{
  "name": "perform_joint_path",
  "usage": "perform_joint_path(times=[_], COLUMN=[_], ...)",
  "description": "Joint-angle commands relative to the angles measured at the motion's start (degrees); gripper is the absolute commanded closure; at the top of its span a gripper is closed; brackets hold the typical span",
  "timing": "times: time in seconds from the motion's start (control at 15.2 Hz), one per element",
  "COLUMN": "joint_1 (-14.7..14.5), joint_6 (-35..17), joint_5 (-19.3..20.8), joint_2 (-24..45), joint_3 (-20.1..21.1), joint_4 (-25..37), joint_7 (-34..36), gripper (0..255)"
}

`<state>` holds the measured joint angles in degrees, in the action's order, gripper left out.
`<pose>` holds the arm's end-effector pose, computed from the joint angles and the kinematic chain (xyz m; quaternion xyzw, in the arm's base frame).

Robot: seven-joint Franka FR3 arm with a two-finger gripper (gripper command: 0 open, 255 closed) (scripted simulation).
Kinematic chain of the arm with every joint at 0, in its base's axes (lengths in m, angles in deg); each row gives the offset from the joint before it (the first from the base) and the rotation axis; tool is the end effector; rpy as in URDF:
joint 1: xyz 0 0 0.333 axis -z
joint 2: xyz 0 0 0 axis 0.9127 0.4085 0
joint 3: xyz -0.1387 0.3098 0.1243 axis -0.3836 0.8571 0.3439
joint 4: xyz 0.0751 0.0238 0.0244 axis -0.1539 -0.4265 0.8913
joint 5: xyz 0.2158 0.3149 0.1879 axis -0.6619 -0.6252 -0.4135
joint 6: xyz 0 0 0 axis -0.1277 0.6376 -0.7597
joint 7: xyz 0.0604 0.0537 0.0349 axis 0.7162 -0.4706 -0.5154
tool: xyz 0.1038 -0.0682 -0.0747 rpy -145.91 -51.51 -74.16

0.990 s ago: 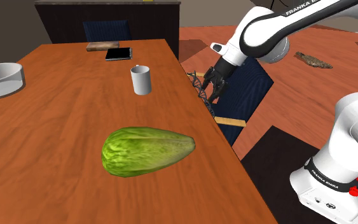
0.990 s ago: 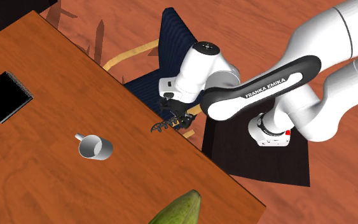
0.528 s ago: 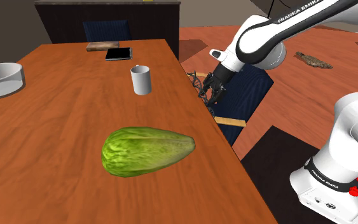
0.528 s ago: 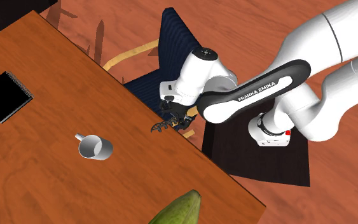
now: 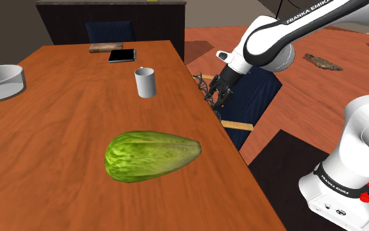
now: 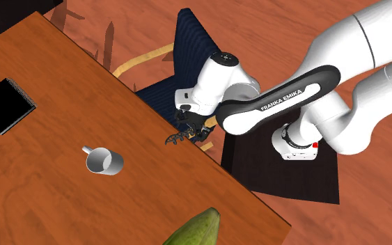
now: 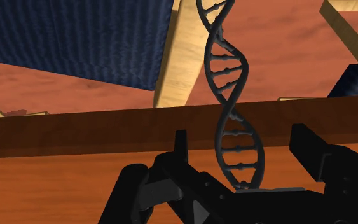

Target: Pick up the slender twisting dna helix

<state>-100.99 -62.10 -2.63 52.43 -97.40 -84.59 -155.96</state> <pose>0.4584 0.0787 0.3600 -0.8456 -0.4808 -0.2075 0.1037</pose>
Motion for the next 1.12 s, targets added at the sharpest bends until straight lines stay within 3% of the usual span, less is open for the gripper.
perform_joint_path(times=[0.0, 0.53, 1.06], joint_1=[0.4, 3.3, 4.7], joint_6=[0.5, 6.6, 11.4], joint_5=[0.8, 5.8, 8.3], joint_2=[-0.2, -4.2, -6.6], joint_3=[0.4, 2.9, 4.3], joint_4=[0.3, 3.0, 5.7], joint_7=[0.8, 6.1, 9.1], gripper=[255, 255, 255])
